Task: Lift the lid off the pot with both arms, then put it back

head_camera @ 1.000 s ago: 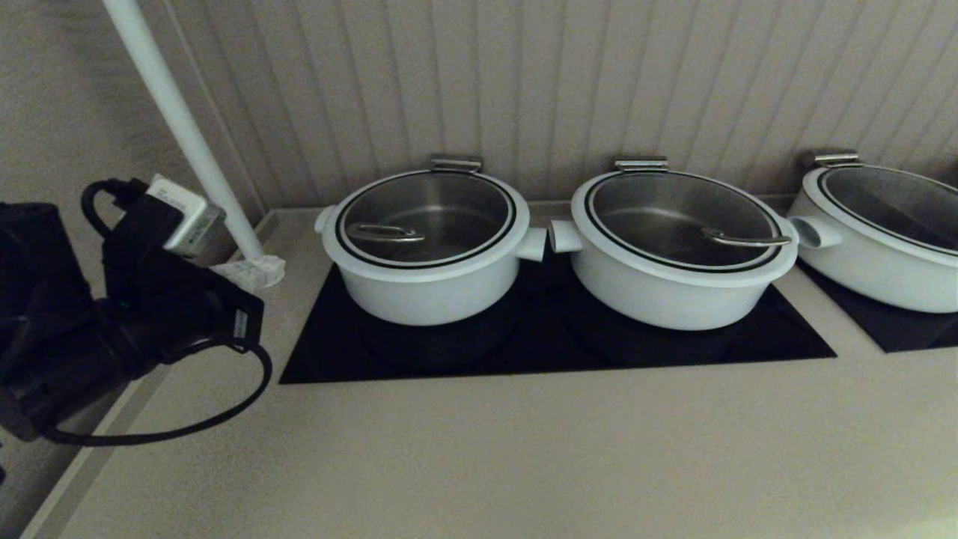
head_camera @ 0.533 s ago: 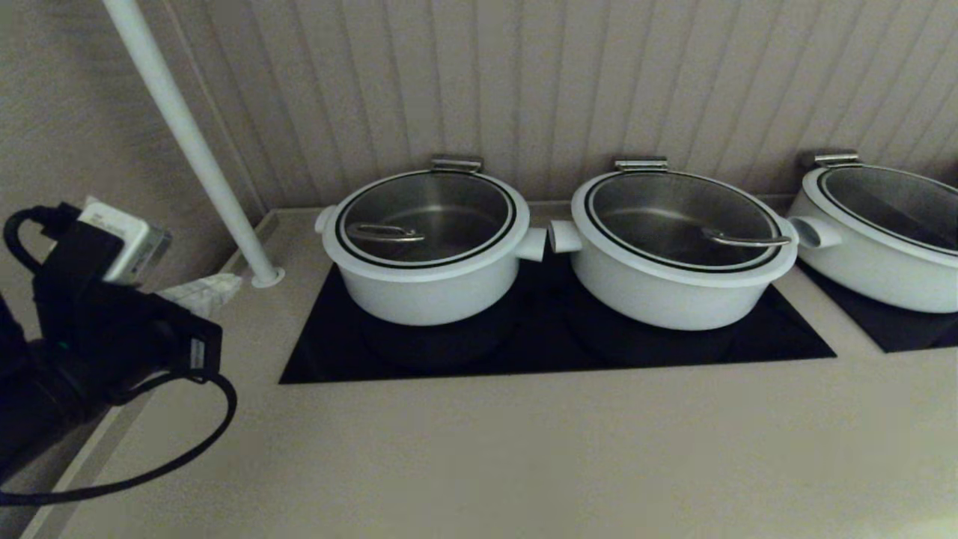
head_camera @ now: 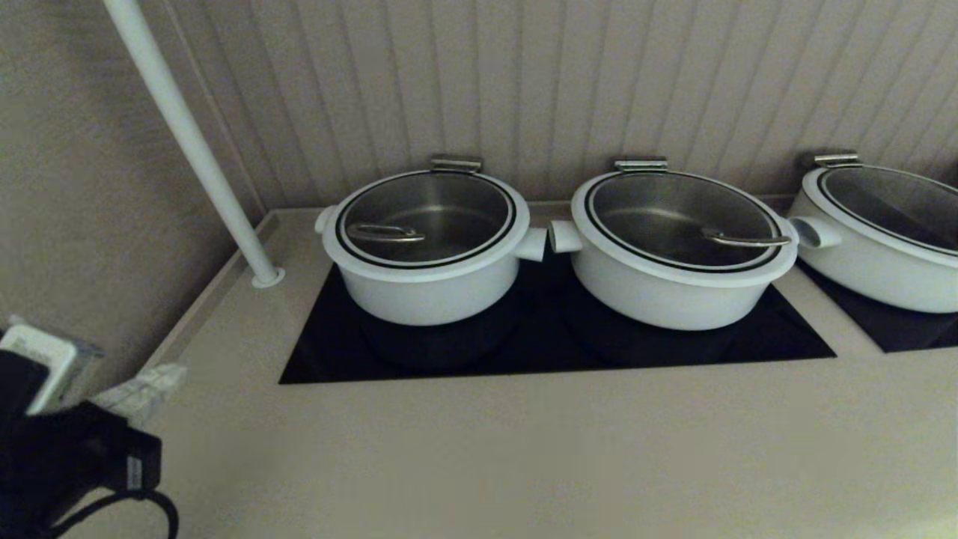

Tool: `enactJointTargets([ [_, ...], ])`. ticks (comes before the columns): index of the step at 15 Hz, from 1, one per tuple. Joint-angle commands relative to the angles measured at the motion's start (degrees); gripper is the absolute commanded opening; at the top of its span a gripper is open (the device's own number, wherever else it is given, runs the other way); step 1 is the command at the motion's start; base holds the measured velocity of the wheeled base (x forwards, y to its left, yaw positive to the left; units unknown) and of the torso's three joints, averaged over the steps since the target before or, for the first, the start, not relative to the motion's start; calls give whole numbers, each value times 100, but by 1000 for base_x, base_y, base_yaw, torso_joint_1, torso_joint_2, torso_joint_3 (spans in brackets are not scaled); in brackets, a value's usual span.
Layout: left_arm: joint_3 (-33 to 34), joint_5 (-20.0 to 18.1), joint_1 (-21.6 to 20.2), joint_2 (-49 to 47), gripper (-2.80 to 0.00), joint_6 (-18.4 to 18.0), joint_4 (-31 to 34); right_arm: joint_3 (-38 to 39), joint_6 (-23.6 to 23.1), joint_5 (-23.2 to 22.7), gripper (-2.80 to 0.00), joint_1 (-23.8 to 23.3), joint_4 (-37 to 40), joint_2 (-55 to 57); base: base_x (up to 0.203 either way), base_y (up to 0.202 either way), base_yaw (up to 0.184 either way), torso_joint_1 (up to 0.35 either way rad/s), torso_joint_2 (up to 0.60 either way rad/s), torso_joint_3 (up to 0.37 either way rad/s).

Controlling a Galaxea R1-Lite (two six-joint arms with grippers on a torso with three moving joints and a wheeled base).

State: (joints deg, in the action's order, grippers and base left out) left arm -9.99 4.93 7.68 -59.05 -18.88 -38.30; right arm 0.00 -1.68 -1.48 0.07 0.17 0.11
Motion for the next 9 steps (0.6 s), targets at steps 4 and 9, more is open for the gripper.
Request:
enactJointTargets([
  [4, 988, -24, -176, 1502, -280, 406, 439, 0, 1, -2, -280, 1, 1, -2, 0, 0, 0, 0, 0, 0],
  [9, 998, -198, -554, 2915, -280, 640, 2111, 0, 1, -2, -280, 1, 1, -2, 0, 0, 0, 0, 0, 0],
])
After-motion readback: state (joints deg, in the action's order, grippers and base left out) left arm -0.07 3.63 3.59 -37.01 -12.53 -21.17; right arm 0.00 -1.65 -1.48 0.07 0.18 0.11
